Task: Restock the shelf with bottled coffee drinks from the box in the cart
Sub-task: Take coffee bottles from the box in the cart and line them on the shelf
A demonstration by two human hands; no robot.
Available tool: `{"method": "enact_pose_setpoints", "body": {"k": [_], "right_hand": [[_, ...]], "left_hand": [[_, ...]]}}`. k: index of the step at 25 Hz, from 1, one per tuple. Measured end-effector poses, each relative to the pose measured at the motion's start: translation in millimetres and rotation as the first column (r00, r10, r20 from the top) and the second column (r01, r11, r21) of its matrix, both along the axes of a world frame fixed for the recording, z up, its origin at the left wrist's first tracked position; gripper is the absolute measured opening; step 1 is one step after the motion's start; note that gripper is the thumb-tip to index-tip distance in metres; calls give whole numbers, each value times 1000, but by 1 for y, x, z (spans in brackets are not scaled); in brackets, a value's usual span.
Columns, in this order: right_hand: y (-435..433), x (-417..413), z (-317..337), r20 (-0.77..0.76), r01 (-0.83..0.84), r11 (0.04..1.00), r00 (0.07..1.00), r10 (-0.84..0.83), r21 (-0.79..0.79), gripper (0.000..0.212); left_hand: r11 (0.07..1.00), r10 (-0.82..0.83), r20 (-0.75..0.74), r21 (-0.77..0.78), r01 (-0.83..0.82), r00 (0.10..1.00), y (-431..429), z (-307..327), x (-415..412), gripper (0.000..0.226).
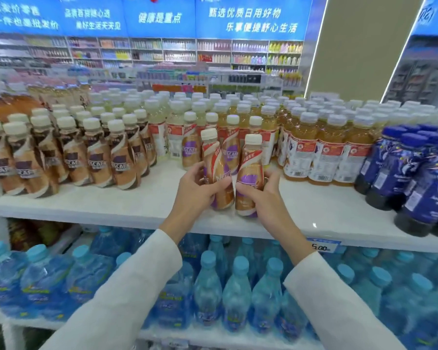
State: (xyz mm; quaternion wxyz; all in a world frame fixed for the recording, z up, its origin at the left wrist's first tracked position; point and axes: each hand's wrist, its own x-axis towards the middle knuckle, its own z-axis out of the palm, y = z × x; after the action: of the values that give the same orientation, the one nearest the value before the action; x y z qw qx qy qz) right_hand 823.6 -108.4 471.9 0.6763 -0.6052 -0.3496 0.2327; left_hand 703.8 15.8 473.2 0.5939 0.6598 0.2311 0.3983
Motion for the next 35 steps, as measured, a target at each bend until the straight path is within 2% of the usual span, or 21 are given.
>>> {"method": "enact_pose_setpoints", "body": {"k": [2,5,8,10,13,15,19,23,27,31,35], "right_hand": [[3,3,-9,38,-27,999,999,26,26,53],[2,5,-15,84,-55,998,995,53,24,58],[-5,7,-18,133,-77,996,988,81,-37,67],[-11,7,-17,200,-9,996,979,27,-92,76],[-17,4,-19,327,177,979,935,-135,-103,74],[-18,4,-20,361,212,970,919,-156,-120,68],[-17,13,-15,344,119,975,938,-49,-186,60],[-17,12,-14,327,94,976,945,-26,-194,67],[-20,4,-20,261,101,991,962,-75,-87,78],[-17,-1,-22,309,259,964,923,-228,-61,56],[-9,17,-15,394,377,918,867,-305,-120,55]], "left_hand": [[997,-14,-31,79,16,999,9,-7,-2,51],[983,-43,-73,177,55,996,13,-15,-5,64],[979,-89,-109,172,107,990,13,-19,-10,72],[977,-75,-141,186,101,987,10,-18,-11,79],[963,84,-208,269,-26,975,4,-16,-10,88],[964,92,-235,264,-27,968,8,-16,-10,78],[975,-114,-246,159,157,963,32,-14,-17,57],[965,-170,-212,161,206,962,30,-18,-20,47],[975,-112,-204,164,147,972,20,-19,-19,56],[966,77,-213,259,-19,974,11,-19,-11,70],[940,210,-267,320,-119,941,24,-21,-9,76]]}}
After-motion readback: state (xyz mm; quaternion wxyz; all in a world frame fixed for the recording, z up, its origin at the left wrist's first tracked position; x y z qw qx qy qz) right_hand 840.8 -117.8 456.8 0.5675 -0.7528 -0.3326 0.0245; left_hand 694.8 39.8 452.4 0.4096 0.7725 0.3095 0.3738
